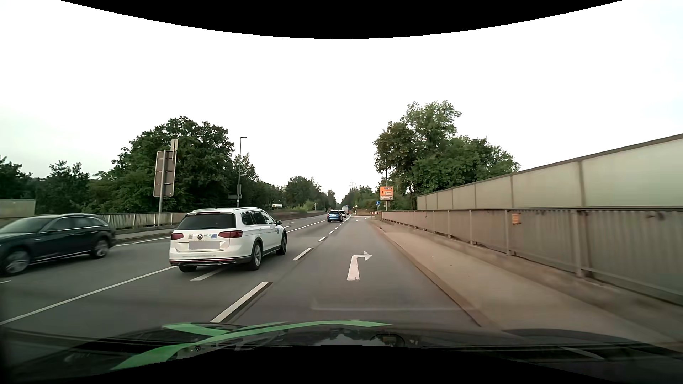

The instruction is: Follow the waypoints while adhering to traffic rules and regulations

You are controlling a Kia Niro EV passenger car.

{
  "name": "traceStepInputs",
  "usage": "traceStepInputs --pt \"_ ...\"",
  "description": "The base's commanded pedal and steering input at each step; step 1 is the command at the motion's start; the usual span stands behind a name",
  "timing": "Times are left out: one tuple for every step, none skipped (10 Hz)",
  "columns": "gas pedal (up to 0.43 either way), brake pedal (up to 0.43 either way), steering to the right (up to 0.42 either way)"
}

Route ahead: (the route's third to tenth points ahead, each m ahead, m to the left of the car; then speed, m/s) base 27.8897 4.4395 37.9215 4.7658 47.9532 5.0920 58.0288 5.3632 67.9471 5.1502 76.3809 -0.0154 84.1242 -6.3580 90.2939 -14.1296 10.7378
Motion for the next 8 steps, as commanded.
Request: traceStepInputs --pt "0.157 0.000 0.000" --pt "0.157 0.000 -0.002" --pt "0.157 0.000 -0.003" --pt "0.157 0.000 -0.003" --pt "0.157 0.000 -0.004" --pt "0.157 0.000 -0.005" --pt "0.157 0.000 -0.006" --pt "0.157 0.000 -0.007"
